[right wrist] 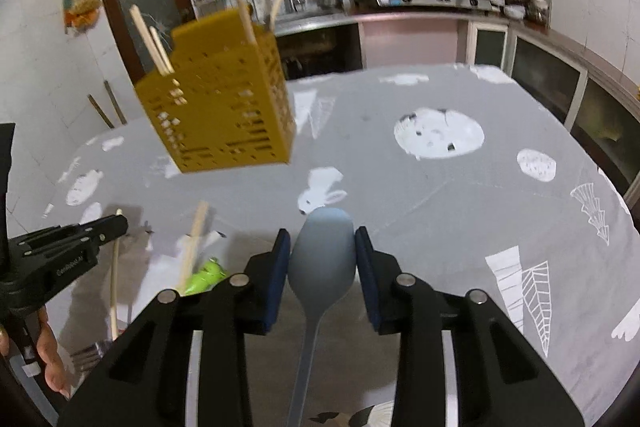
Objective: Organize utensils
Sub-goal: 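Lift the spoon and chopstick and carry them above the yellow caddy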
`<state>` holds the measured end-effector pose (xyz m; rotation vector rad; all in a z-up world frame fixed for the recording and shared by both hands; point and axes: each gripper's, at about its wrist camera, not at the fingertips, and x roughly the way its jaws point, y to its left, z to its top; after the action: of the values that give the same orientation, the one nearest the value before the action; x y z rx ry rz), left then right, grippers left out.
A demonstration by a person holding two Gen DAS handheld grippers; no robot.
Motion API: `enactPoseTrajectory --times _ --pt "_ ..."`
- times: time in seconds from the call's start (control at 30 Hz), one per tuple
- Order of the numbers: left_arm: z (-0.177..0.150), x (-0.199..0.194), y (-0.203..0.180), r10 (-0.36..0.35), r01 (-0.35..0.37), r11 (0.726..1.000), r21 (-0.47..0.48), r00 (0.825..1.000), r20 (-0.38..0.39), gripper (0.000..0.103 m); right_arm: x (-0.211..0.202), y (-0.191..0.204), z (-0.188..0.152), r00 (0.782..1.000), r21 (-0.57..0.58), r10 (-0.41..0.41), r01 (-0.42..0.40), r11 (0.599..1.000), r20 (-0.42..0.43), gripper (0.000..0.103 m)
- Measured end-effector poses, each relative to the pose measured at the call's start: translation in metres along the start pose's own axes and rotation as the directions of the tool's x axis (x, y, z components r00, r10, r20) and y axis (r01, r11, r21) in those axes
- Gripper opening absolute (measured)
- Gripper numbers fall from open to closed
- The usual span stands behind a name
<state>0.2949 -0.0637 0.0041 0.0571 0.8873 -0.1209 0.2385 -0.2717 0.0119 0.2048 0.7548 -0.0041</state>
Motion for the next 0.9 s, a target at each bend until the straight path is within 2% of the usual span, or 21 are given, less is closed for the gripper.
enactPoseTrajectory --times 0.13,0.2,0.33,0.47,0.57,0.7,0.9 --pt "0.001 -0.030 0.008 0.065 -0.067 0.998 0.013 0.992 0.111 0.005 -0.016 0.005 0.001 0.996 -0.018 0.037 -0.036 0.999 0.075 0.034" --pt "0.000 -0.045 0.014 0.094 -0.097 0.995 0.011 0.981 0.167 0.005 -0.020 0.007 0.001 0.994 -0.027 0.047 -0.045 0.999 0.103 0.034" --pt "-0.001 -0.065 0.029 0.079 -0.074 0.997 -0.033 0.971 0.225 0.004 -0.029 0.010 0.003 0.985 -0.041 0.066 -0.060 0.997 0.159 0.034" --pt "-0.003 -0.085 0.043 0.077 -0.059 0.996 -0.069 0.949 0.306 0.005 -0.035 0.013 0.002 0.976 -0.049 0.079 -0.071 0.996 0.202 0.034" --pt "-0.005 -0.093 0.051 0.068 -0.040 0.995 -0.091 0.940 0.334 0.005 -0.040 0.017 0.000 0.967 -0.063 0.077 -0.063 0.996 0.241 0.034" --pt "-0.008 -0.094 0.056 0.050 -0.018 0.995 -0.101 0.942 0.331 0.005 -0.051 0.020 -0.004 0.948 -0.083 0.069 -0.045 0.996 0.312 0.034" --pt "-0.013 -0.098 0.061 0.040 -0.001 0.994 -0.112 0.937 0.346 0.005 -0.054 0.021 -0.009 0.939 -0.095 0.074 -0.045 0.994 0.336 0.034"
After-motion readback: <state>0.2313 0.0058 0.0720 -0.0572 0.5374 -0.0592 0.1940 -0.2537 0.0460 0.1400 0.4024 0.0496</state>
